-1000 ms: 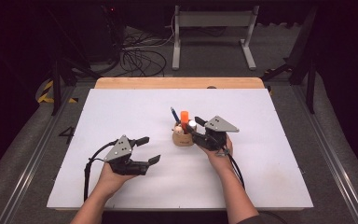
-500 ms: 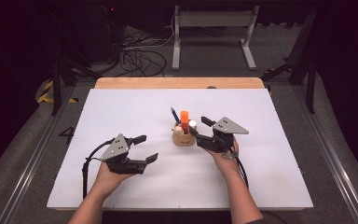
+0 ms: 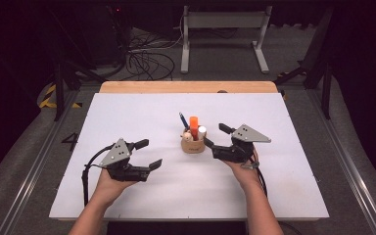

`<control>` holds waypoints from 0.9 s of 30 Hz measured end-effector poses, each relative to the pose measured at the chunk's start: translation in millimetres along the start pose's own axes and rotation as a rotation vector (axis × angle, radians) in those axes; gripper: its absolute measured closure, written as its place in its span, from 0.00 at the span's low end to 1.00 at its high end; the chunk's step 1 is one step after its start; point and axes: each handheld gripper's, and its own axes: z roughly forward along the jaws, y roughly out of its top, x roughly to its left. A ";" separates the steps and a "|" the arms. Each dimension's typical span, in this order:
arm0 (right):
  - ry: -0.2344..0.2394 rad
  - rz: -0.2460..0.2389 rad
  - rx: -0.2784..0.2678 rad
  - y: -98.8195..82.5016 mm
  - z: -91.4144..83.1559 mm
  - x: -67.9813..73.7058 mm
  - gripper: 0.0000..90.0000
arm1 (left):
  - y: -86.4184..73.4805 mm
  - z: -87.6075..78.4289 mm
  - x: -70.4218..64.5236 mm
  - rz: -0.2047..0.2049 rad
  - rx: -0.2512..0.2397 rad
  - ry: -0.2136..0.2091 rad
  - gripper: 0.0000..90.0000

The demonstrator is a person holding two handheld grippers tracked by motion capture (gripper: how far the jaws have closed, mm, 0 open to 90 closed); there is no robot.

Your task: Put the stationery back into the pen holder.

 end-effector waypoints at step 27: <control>0.004 0.041 -0.015 -3.9 -42.4 -15.9 0.08 | 4.2 -15.0 8.5 -0.013 -0.012 0.009 0.17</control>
